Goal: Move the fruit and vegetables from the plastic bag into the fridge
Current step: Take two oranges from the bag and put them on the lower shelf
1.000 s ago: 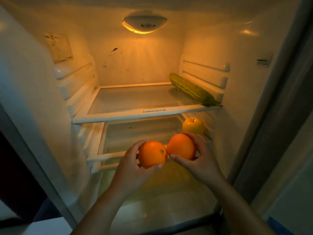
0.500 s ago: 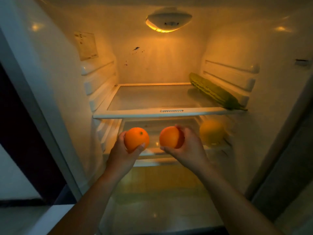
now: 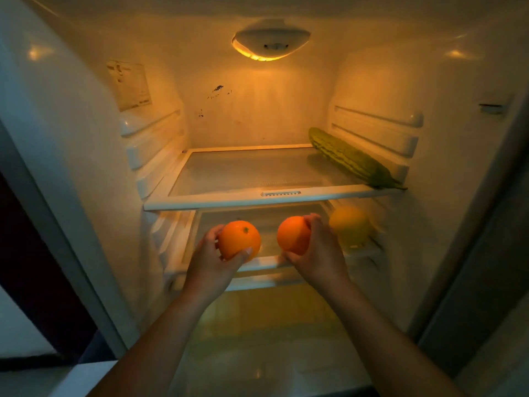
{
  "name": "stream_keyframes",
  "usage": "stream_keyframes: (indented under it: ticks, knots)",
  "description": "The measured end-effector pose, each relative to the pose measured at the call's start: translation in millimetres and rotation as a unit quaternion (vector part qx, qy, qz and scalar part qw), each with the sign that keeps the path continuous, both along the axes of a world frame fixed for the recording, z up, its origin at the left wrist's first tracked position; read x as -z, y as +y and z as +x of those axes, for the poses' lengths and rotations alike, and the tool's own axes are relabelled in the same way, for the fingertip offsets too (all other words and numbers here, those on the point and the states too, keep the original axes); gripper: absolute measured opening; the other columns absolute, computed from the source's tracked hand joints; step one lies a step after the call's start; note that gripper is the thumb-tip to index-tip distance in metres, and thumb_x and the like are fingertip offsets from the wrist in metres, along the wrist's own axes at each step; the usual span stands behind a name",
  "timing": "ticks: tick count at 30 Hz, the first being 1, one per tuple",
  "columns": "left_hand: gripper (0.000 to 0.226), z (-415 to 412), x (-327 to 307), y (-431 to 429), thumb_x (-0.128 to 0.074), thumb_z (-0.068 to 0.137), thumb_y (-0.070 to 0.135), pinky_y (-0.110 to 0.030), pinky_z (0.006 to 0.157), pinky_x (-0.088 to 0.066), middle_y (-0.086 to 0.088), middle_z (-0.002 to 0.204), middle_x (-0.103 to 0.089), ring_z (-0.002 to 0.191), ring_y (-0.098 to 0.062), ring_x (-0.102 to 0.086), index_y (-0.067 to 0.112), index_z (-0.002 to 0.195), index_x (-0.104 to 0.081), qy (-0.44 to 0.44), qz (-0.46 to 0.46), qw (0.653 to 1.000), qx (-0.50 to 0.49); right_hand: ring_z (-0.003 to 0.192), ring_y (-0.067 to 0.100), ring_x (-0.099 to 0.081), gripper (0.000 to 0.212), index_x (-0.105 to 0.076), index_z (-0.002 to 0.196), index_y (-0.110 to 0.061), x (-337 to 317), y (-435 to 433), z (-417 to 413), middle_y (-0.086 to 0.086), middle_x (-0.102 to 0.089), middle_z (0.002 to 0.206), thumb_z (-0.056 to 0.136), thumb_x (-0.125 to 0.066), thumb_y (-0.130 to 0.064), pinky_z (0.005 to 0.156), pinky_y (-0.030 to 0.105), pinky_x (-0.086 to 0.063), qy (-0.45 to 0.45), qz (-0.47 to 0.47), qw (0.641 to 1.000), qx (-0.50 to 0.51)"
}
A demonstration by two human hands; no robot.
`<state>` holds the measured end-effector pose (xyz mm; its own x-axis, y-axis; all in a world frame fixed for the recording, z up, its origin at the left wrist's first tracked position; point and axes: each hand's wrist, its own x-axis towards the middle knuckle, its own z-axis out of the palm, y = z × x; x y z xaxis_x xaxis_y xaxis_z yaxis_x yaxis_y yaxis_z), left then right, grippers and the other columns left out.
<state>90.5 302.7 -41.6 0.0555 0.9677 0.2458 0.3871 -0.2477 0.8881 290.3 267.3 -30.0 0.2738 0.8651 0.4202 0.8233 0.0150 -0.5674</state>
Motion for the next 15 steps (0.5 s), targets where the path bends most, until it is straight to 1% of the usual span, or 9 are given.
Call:
stream_keyframes:
  ticks: [3,5,7,8,11,13,15]
  knots:
    - [0.067,17.0,1.0,2.6,-0.079,0.067,0.041,-0.045,0.090,-0.050,-0.001,0.128,-0.050,0.109,-0.021,-0.055,0.035,0.121,-0.040,-0.004,-0.004,1.000,0.030,0.136,0.026,-0.027,0.081,-0.033,0.138,-0.018,3.7,1.1,11.5,0.007,-0.025,0.150,0.069,-0.077,-0.025,0.107,0.034,-0.027,-0.067,0.004,0.998,-0.020]
    - [0.069,27.1,0.8,3.4,-0.077,0.063,0.046,-0.044,0.091,-0.050,-0.001,0.129,-0.049,0.109,-0.020,-0.055,0.035,0.120,-0.040,-0.006,-0.007,0.999,0.050,0.135,0.028,-0.029,0.081,-0.031,0.140,-0.018,6.0,-0.4,15.7,0.007,-0.026,0.149,0.071,-0.073,-0.020,0.106,0.035,-0.029,-0.096,0.004,0.995,-0.024]
    - [0.074,34.8,0.4,4.4,-0.072,0.055,0.057,-0.043,0.091,-0.051,-0.001,0.129,-0.047,0.110,-0.019,-0.054,0.036,0.119,-0.040,0.001,-0.002,0.998,0.057,0.133,0.030,-0.031,0.080,-0.031,0.141,-0.019,9.2,-2.4,19.2,0.007,-0.028,0.149,0.071,-0.070,-0.014,0.105,0.040,-0.034,-0.113,0.017,0.993,-0.024]
    - [0.074,37.9,0.3,4.6,-0.072,0.056,0.056,-0.042,0.090,-0.051,-0.001,0.129,-0.046,0.110,-0.020,-0.054,0.034,0.119,-0.041,0.007,0.003,0.998,0.056,0.133,0.030,-0.031,0.080,-0.031,0.140,-0.019,10.6,-3.5,20.7,0.007,-0.028,0.148,0.070,-0.069,-0.011,0.104,0.041,-0.036,-0.114,0.020,0.993,-0.025]
    - [0.068,44.6,3.5,8.8,-0.079,0.067,0.037,-0.044,0.091,-0.050,0.003,0.125,-0.039,0.112,-0.024,-0.053,0.024,0.123,-0.043,0.013,0.024,0.999,0.039,0.130,0.032,-0.034,0.080,-0.031,0.138,-0.022,13.4,-1.9,25.9,0.007,-0.028,0.149,0.067,-0.068,-0.010,0.100,0.045,-0.041,-0.125,0.026,0.991,-0.035]
    - [0.065,47.9,3.8,10.1,-0.078,0.070,0.033,-0.047,0.091,-0.049,0.006,0.119,-0.034,0.112,-0.025,-0.053,0.022,0.123,-0.043,0.013,0.031,0.999,0.038,0.127,0.035,-0.039,0.078,-0.036,0.135,-0.019,12.9,0.8,27.5,0.010,-0.033,0.146,0.066,-0.072,-0.015,0.098,0.045,-0.043,-0.128,0.033,0.990,-0.043]
    - [0.065,50.5,4.4,12.4,-0.078,0.071,0.034,-0.047,0.091,-0.049,0.006,0.118,-0.035,0.111,-0.024,-0.053,0.021,0.124,-0.043,0.015,0.031,0.999,0.040,0.119,0.037,-0.047,0.072,-0.044,0.129,-0.014,11.8,3.3,28.7,0.014,-0.043,0.137,0.064,-0.076,-0.019,0.094,0.043,-0.044,-0.127,0.045,0.990,-0.047]
